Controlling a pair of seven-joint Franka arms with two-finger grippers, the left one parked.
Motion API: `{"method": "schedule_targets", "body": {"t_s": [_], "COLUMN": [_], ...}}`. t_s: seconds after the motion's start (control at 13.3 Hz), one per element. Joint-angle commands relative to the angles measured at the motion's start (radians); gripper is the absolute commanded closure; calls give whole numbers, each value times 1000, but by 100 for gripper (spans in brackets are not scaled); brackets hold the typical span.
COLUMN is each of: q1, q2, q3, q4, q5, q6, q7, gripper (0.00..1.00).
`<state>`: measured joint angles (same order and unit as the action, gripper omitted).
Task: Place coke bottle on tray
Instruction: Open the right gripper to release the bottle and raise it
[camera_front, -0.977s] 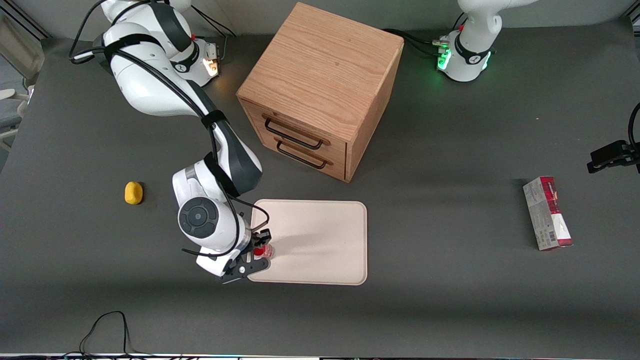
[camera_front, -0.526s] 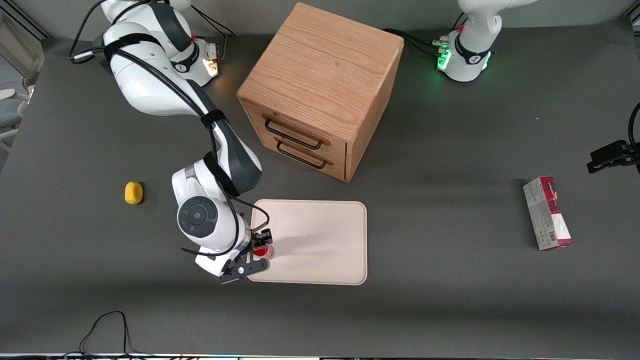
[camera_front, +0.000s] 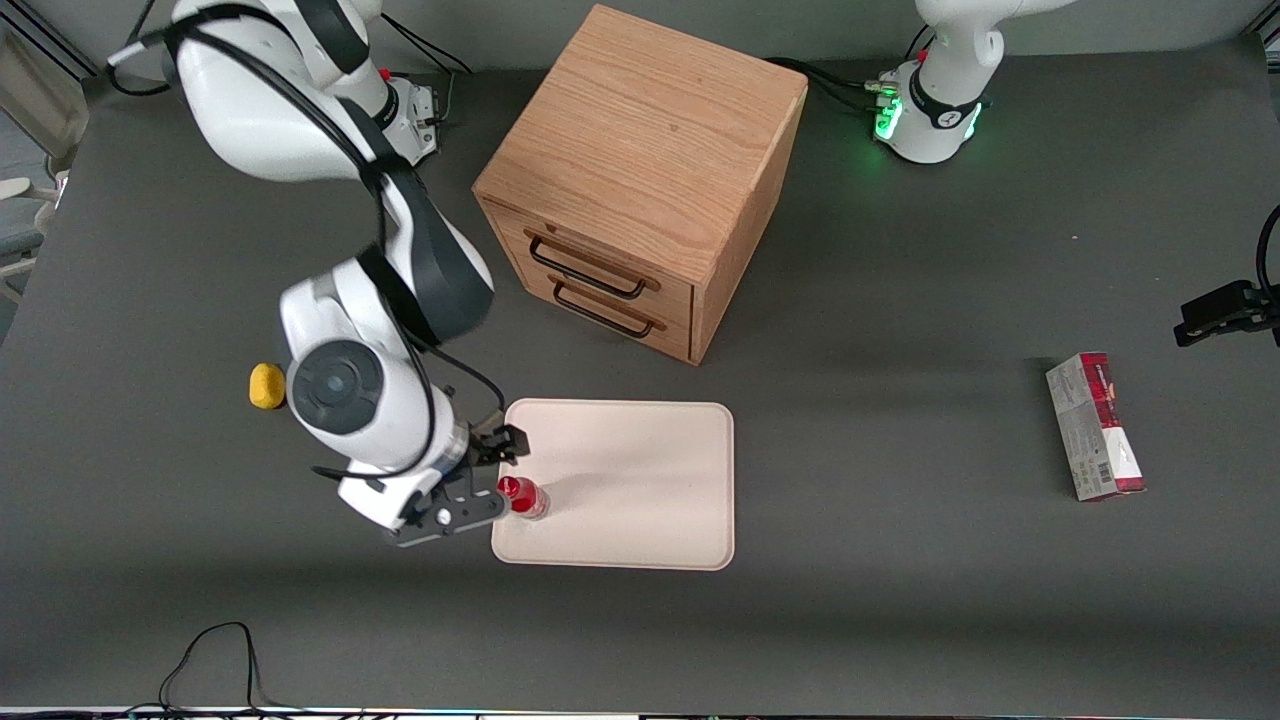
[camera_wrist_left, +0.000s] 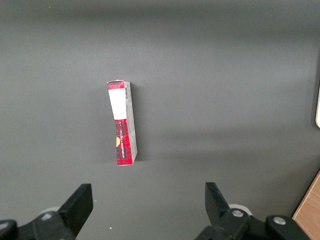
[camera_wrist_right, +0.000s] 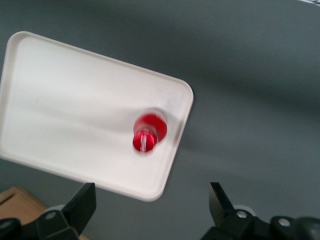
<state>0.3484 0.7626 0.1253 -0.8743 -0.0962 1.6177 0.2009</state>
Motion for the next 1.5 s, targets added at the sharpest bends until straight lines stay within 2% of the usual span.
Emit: {"method": "schedule_targets", "body": {"t_s": [0.0,0.23,0.38,0.68,0.9,1.13,1.43], "q1": [0,-38,-91,-225,-307,-309,-307], "q2": [-139,-248,-371,-655,-761,-805,-852], "q3": [4,-10,-12,-19,-56,-148,-197], "q4": [-34,-43,-160,-507,-642,-735,-792], "q5": [-13,-4,-3,42,67,87,85], "q6": [-132,-290,-300,-156,-92,-50,16], "q7": [29,15,15,-9,-98,-150,-254], "gripper": [0,0,0,0,0,0,0]}}
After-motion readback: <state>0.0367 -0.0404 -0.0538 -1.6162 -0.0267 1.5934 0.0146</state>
